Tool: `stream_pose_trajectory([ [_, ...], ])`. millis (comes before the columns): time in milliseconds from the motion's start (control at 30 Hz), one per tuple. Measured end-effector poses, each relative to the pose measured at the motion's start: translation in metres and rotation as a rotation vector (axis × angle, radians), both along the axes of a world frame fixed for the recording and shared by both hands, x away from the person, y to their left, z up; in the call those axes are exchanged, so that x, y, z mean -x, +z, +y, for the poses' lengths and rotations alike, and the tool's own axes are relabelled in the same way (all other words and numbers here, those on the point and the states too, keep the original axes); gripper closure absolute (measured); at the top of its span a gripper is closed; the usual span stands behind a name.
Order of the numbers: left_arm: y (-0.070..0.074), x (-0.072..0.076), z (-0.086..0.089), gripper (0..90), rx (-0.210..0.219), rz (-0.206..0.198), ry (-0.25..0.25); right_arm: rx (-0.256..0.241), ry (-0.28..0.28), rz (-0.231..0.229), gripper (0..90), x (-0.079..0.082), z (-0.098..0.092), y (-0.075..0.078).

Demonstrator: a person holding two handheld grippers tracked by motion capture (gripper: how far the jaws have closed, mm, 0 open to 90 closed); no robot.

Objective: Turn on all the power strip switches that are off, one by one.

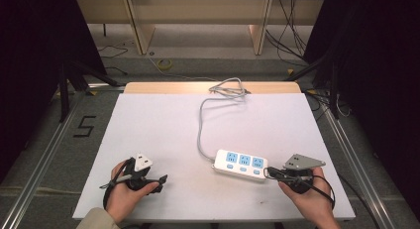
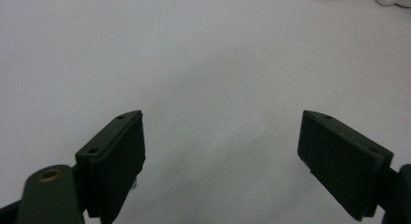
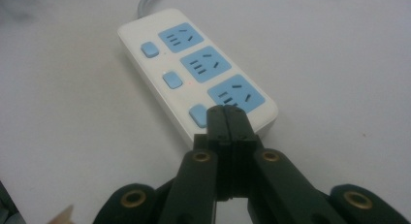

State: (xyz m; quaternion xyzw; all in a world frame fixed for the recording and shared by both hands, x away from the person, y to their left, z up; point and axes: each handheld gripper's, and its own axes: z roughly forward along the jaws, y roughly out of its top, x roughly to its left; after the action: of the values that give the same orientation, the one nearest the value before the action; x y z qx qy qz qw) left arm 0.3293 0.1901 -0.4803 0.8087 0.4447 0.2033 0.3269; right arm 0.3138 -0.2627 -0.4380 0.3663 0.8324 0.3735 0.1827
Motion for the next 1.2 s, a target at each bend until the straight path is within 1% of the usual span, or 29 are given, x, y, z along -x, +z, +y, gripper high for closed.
stream_pose_trajectory([
  [300,0.0,0.0,0.0,16.9,-0.002,0.001,0.0,0.014,0.014,0.015,90.0,-0.005,0.008,0.005],
  [367,0.0,0.0,0.0,16.9,-0.001,0.001,0.001,0.022,0.018,0.028,90.0,-0.006,0.011,0.006],
  [500,0.0,0.001,-0.001,16.9,0.01,0.004,-0.001,0.028,0.019,0.04,90.0,-0.007,0.014,0.008],
  [700,0.0,0.001,-0.001,16.9,0.001,0.003,-0.004,0.042,0.025,0.059,90.0,-0.011,0.019,0.01],
  [800,0.0,0.001,-0.001,16.9,0.006,0.0,0.001,0.05,0.03,0.06,90.0,-0.012,0.021,0.011],
  [1200,0.0,0.0,-0.001,16.7,-0.001,0.0,-0.003,0.063,0.038,0.077,90.0,-0.018,0.029,0.014],
])
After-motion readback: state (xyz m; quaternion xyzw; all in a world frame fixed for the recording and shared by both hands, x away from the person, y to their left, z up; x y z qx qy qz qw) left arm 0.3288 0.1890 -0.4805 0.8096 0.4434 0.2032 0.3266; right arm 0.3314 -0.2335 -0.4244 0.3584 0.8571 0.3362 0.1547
